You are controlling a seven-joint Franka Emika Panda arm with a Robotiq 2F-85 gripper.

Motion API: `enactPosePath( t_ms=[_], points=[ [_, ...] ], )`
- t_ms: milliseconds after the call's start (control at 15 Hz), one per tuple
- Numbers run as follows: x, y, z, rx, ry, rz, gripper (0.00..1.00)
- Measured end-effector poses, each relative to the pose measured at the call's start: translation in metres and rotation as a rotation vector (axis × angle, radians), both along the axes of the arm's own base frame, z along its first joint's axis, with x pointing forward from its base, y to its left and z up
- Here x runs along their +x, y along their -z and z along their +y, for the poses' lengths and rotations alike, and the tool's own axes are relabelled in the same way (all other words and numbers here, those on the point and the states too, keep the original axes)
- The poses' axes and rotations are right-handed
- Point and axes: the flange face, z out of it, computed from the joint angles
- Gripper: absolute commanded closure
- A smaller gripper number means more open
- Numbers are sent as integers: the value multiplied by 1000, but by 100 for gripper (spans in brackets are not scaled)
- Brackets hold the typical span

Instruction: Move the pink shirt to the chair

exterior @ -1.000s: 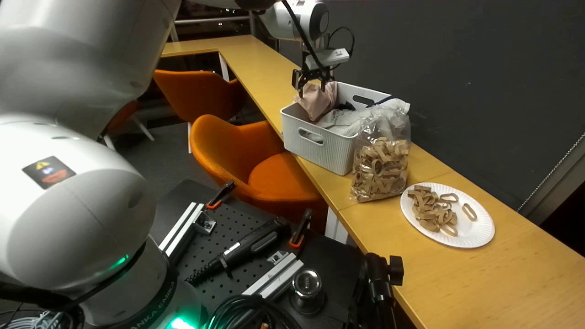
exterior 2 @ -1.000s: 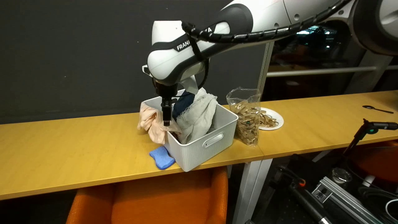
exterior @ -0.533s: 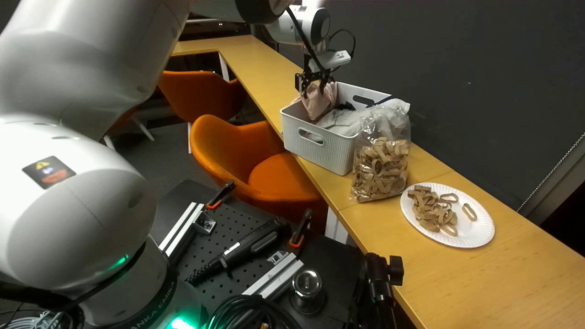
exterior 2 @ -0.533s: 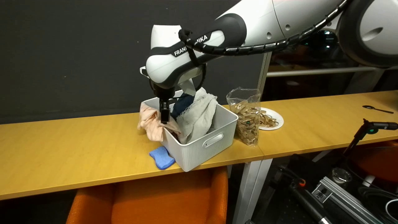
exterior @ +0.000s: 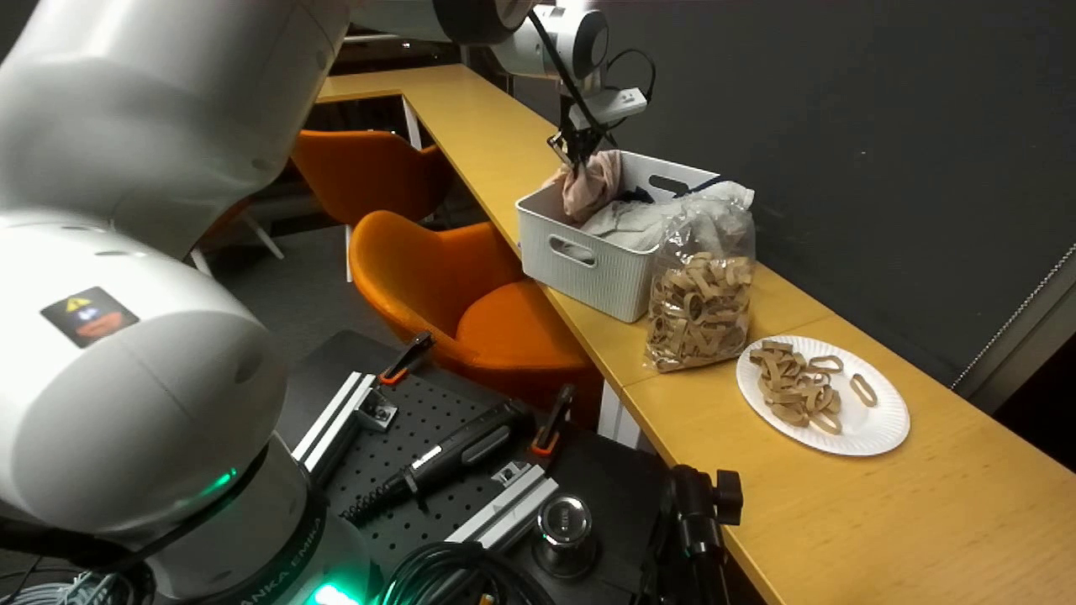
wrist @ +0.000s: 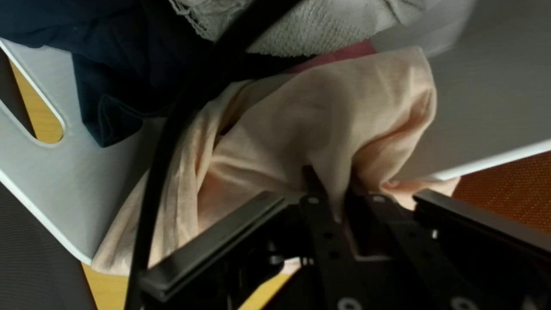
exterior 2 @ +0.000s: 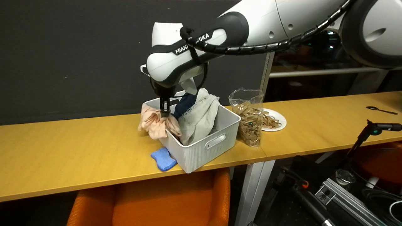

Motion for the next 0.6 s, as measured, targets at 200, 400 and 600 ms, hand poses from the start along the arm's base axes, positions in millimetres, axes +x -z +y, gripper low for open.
enactPosePath(
  t_ms=[200,400,600],
  points=[
    [1,-1,0,0,1,-2,99],
    [1,-6,-2,-1,20,-5,99],
    [-1,-31,-10,-12,85,1,99]
  ],
)
